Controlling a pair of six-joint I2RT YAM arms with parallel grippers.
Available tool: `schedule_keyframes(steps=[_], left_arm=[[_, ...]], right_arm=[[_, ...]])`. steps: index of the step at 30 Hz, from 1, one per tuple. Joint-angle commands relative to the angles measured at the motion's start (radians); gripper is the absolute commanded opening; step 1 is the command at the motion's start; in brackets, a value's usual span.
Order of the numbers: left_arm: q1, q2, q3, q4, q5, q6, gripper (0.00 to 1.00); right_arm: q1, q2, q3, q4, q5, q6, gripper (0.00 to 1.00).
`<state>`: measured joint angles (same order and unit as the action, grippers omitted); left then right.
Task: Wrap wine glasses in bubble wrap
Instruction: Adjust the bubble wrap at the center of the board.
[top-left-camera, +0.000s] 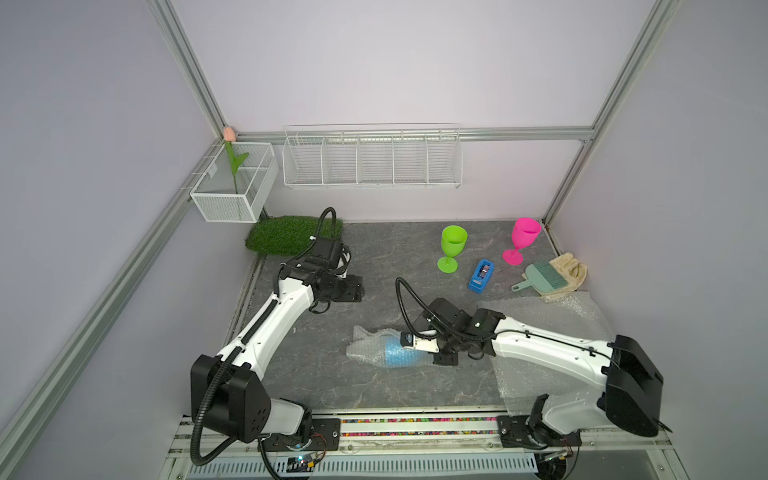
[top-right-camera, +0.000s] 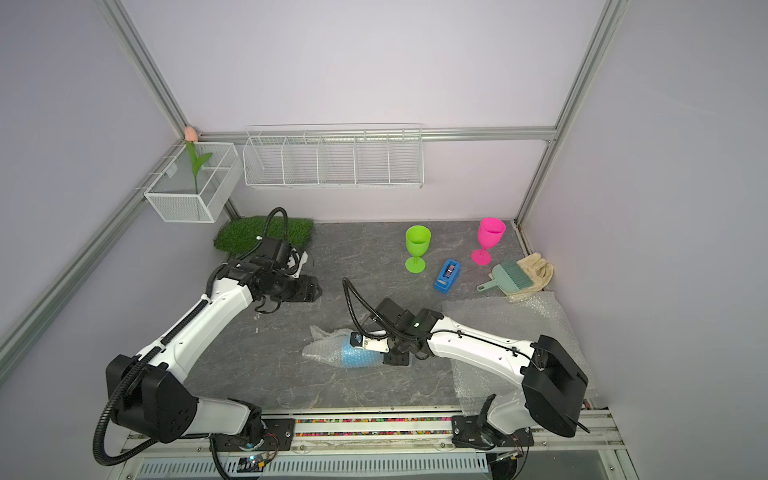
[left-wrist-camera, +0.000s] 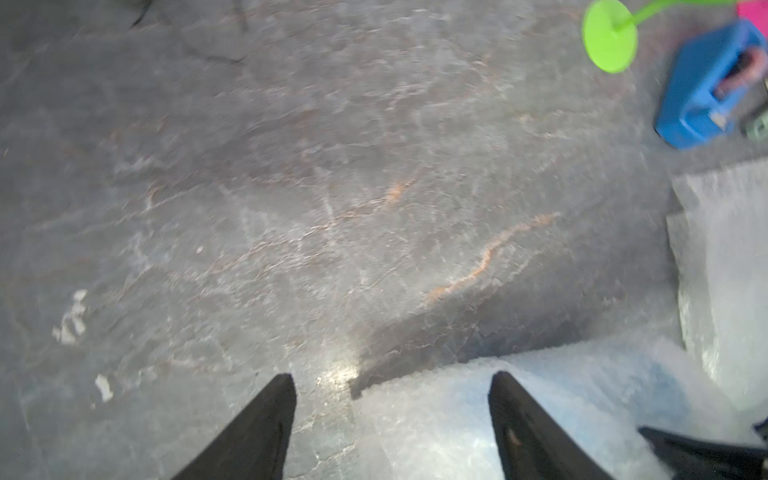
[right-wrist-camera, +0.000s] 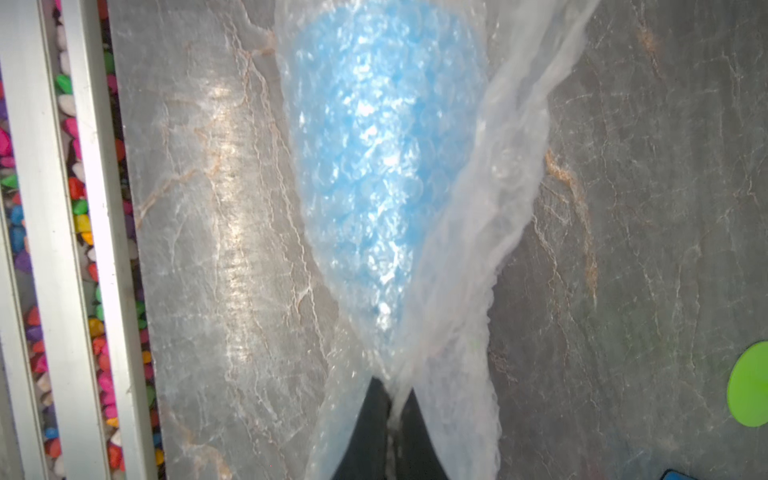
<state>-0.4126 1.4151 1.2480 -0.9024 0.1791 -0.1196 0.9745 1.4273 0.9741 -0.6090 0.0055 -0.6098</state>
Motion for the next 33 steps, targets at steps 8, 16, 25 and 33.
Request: schedule_keyframes(steps=[8, 16, 25, 33], left_arm=[[-0.233, 0.069, 0.014, -0.084, 0.285, 0.657, 0.76], [-0.247, 0.12, -0.069, -0.111, 0.208, 0.726, 0.74], [-0.249, 0.1, -0.114, -0.072, 0.187, 0.742, 0.14], [-0.283, 0.082, -0.164, -0.058, 0.101, 0.755, 0.09]], right_arm=[[-0.064, 0.005, -0.008, -0.036, -0.113, -0.128, 0.07], [-0.124, 0.025, 0.014, -0.087, -0.182, -0.117, 0.07], [-0.192, 0.1, 0.071, -0.142, -0.247, -0.086, 0.07], [-0.269, 0.138, 0.106, -0.164, -0.31, -0.041, 0.07]])
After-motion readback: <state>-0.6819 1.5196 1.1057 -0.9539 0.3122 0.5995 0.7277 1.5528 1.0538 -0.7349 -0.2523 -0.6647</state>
